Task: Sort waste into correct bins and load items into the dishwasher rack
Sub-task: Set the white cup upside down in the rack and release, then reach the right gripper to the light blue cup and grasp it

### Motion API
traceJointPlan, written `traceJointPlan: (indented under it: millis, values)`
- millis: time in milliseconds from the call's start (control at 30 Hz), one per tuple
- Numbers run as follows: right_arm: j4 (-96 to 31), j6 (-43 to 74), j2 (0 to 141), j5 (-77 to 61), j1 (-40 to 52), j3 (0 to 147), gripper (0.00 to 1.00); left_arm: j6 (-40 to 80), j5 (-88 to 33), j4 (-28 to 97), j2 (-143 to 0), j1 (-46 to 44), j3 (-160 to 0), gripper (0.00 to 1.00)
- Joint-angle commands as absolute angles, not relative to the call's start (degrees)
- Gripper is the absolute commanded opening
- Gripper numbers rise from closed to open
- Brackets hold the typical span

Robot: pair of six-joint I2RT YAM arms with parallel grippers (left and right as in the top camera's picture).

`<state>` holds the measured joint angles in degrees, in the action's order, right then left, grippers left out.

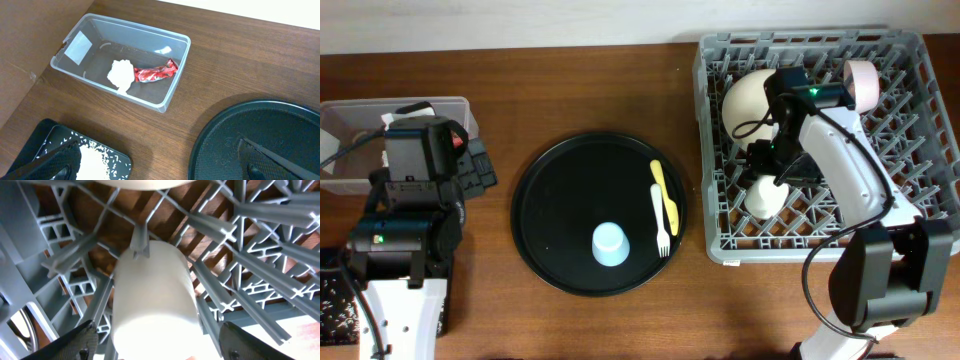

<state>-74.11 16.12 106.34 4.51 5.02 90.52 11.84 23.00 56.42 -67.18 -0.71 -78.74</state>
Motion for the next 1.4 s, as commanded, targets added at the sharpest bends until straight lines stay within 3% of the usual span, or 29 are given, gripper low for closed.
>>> traceJointPlan:
  millis: [0, 133, 333, 467, 500, 667, 833, 1167, 1367]
  values:
    - [-75.61, 14.79, 105.45, 4.78, 4.73, 91.81, 0.9, 12.38, 23.81, 56.51, -66.78, -0.47, -78.91, 0.99]
    - [-78.63, 12.8, 102.37, 3.38, 4.8, 96.9, 0.92, 12.38, 23.81, 56.51, -66.78, -0.47, -78.91, 0.99]
    - [-82.35, 6.37, 93.12, -12.93, 9.47, 103.57, 0.9, 12.38, 23.81, 56.51, -66.78, -0.47, -78.91, 0.99]
    - [-80.86, 9.15, 92.95, -12.88, 23.35, 102.37, 0.92, 12.38, 23.81, 56.51, -66.78, -0.47, -78.91, 0.99]
    - [-78.85, 9.5, 93.34, -12.97, 27.42, 101.23, 0.97, 12.38, 23.81, 56.51, -66.78, -0.47, -78.91, 0.99]
    - [-67.53, 13.54, 98.56, -13.04, 41.89, 96.51, 0.98, 12.38, 23.81, 56.51, -66.78, -0.47, -78.91, 0.99]
    - [-61.49, 19.18, 107.83, -2.24, 49.6, 96.16, 0.98, 12.38, 23.81, 56.51, -66.78, -0.47, -78.91, 0.99]
    - [-59.11, 22.0, 119.42, -0.8, 50.72, 96.12, 0.99, 12.38, 23.81, 56.51, -66.78, -0.47, -78.91, 0.99]
    - [-59.81, 23.46, 119.42, -1.23, 51.37, 95.92, 0.86, 12.38, 23.81, 56.51, -66.78, -0.47, -78.91, 0.99]
